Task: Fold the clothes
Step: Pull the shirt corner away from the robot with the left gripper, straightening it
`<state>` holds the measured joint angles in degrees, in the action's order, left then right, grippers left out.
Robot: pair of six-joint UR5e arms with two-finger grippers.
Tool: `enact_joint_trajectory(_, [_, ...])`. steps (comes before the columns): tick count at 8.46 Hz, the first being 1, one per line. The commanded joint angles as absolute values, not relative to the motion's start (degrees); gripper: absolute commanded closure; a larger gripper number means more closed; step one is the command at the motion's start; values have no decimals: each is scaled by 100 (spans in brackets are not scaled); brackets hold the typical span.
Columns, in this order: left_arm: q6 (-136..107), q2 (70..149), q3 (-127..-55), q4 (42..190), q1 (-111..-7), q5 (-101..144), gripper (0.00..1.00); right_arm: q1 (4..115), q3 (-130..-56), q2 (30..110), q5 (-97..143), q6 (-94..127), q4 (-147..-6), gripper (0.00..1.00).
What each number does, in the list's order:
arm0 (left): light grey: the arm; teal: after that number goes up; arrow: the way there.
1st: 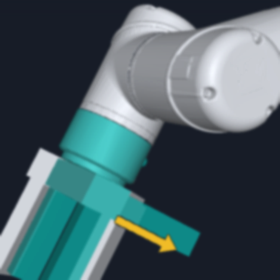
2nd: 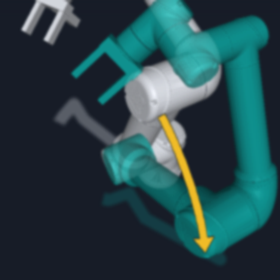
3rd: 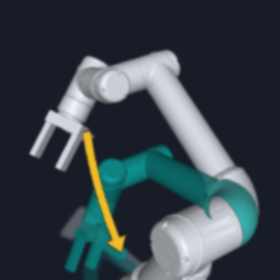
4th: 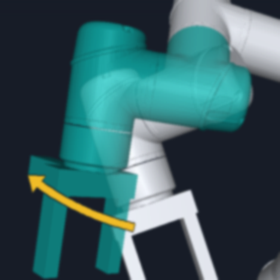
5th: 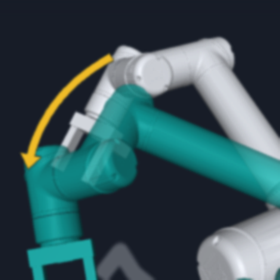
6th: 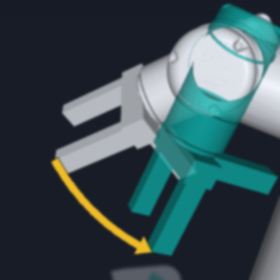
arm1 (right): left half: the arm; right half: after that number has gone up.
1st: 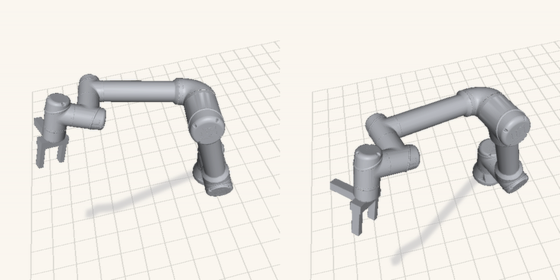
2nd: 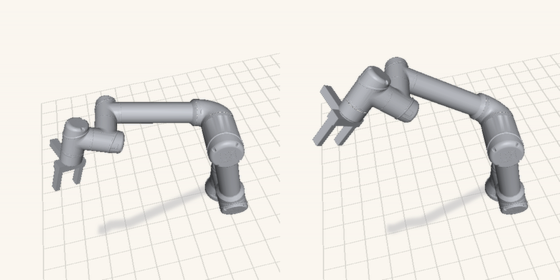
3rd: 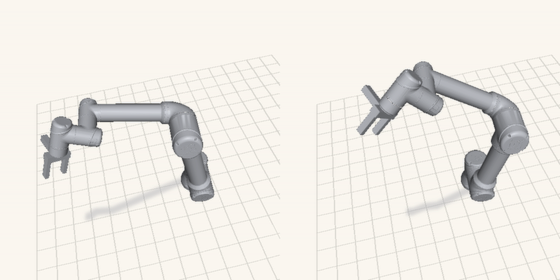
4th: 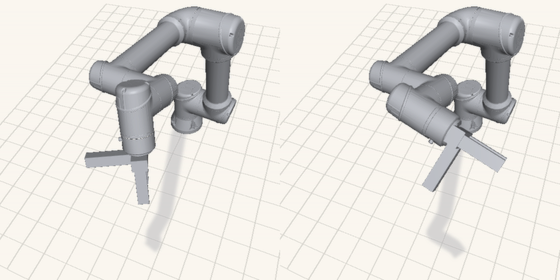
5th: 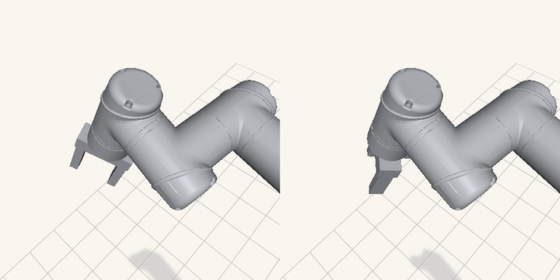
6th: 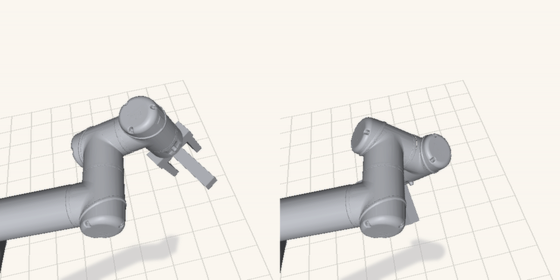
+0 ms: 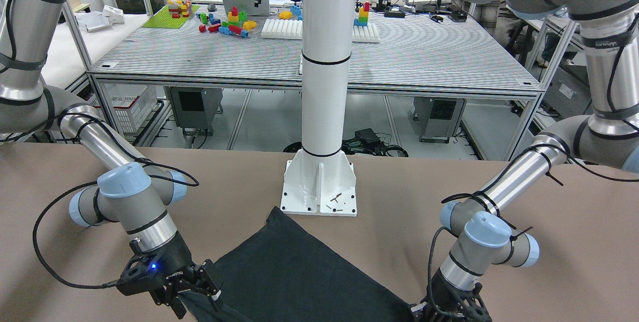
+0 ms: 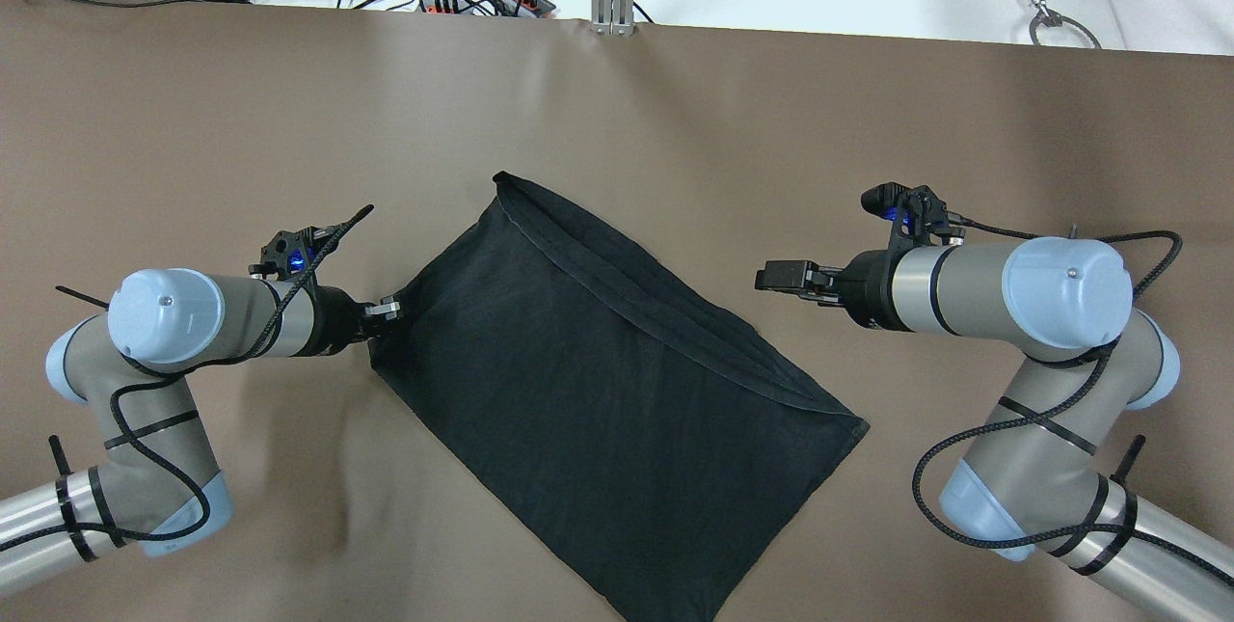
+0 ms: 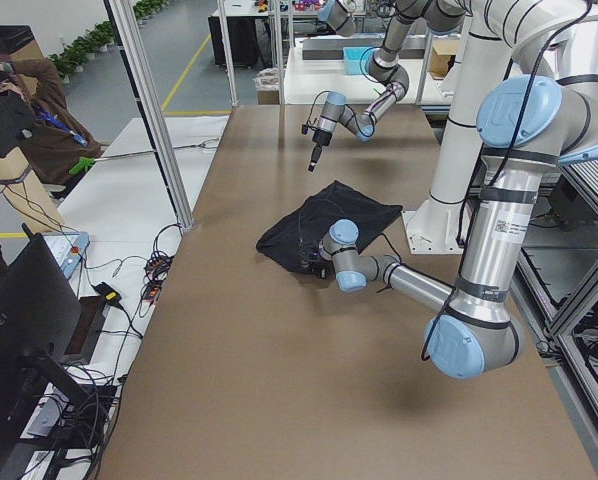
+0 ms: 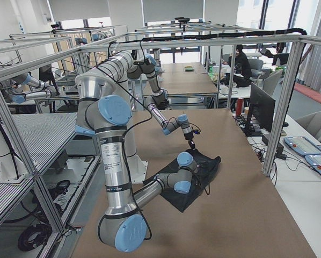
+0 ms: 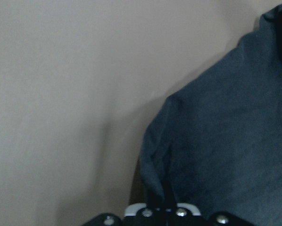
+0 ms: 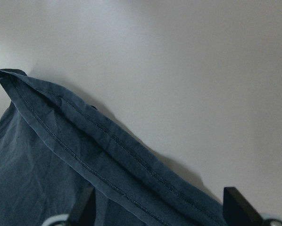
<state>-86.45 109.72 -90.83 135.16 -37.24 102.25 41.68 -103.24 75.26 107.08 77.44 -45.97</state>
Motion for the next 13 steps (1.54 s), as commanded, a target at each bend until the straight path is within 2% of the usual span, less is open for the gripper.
enact_joint_trajectory(1, [-8183, 11844, -8416, 12762, -4173, 10082, 100, 4157, -10327, 7541, 10714, 7796, -4553, 5])
enact_joint_trajectory(4, [-7709, 13258, -6641, 12823, -4482, 9619, 100, 4166, -10318, 7541, 10705, 7805, -4614, 5])
enact_joint_trajectory(5, [-7708, 13967, -5957, 12823, -4543, 9502, 100, 4166, -10318, 7550, 10705, 7805, -4623, 5])
enact_joint_trajectory(6, [-7708, 14444, -5498, 12832, -4596, 9484, 100, 4149, -10327, 7550, 10705, 7813, -4614, 5])
enact_joint_trajectory(7, [-7691, 14623, -5354, 12832, -4597, 9405, 100, 4148, -10327, 7550, 10705, 7813, -4623, 5])
enact_joint_trajectory(8, [-7699, 14625, -5222, 12841, -4544, 8987, 81, 4140, -10327, 7559, 10705, 7813, -4588, 5])
enact_joint_trajectory(9, [-7699, 14634, -5038, 12867, -4448, 8574, 5, 4131, -10327, 7576, 10714, 7796, -4570, 5])
enact_joint_trajectory(13, [-7743, 14861, -5027, 12911, -4735, 8671, 5, 4078, -10275, 7209, 10505, 7691, -4911, 5])
